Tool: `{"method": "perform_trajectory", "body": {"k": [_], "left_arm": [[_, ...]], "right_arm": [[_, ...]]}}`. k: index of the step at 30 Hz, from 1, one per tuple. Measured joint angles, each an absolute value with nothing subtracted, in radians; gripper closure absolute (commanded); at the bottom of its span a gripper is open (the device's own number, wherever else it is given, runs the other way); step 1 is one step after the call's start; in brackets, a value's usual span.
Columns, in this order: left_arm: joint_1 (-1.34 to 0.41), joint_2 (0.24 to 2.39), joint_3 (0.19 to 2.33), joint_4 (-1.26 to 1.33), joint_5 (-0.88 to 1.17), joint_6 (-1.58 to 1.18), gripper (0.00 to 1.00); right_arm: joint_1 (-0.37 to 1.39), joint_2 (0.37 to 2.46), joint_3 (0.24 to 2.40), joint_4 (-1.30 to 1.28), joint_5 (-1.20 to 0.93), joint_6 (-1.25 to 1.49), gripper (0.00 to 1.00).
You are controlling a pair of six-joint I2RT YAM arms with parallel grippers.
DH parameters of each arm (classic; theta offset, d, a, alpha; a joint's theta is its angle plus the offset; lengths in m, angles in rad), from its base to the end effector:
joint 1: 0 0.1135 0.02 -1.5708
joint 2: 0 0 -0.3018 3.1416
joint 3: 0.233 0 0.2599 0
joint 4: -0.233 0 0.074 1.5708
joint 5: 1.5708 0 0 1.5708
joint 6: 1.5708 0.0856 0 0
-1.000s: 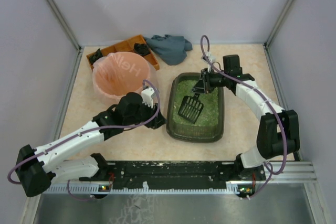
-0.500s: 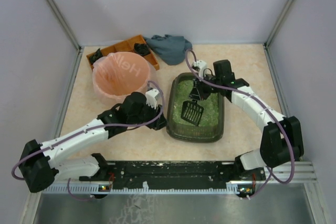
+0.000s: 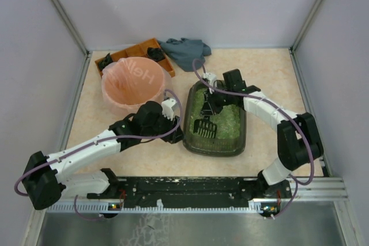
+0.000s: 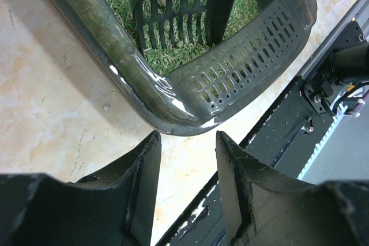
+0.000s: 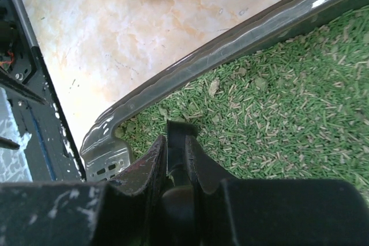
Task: Clean the litter box
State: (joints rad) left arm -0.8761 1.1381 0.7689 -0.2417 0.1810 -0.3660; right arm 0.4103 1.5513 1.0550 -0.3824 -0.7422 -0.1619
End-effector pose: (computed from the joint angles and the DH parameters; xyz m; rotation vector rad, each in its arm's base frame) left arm 0.1677 -0.2254 0.2615 0.6895 2.2111 -0.8715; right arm 0.3002 0.1937 0.2421 -0.9840 2.1714 1.0171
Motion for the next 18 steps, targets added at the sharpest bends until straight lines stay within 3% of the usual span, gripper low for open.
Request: {"method": "perform_trajectory", "body": {"k": [18], "left_arm": [[-0.88,1.137,0.769,-0.242,0.185,-0.366,0.51]], "right_arm": [[0.355,1.665,0.973,-0.224,-0.865,0.162,1.0]]}}
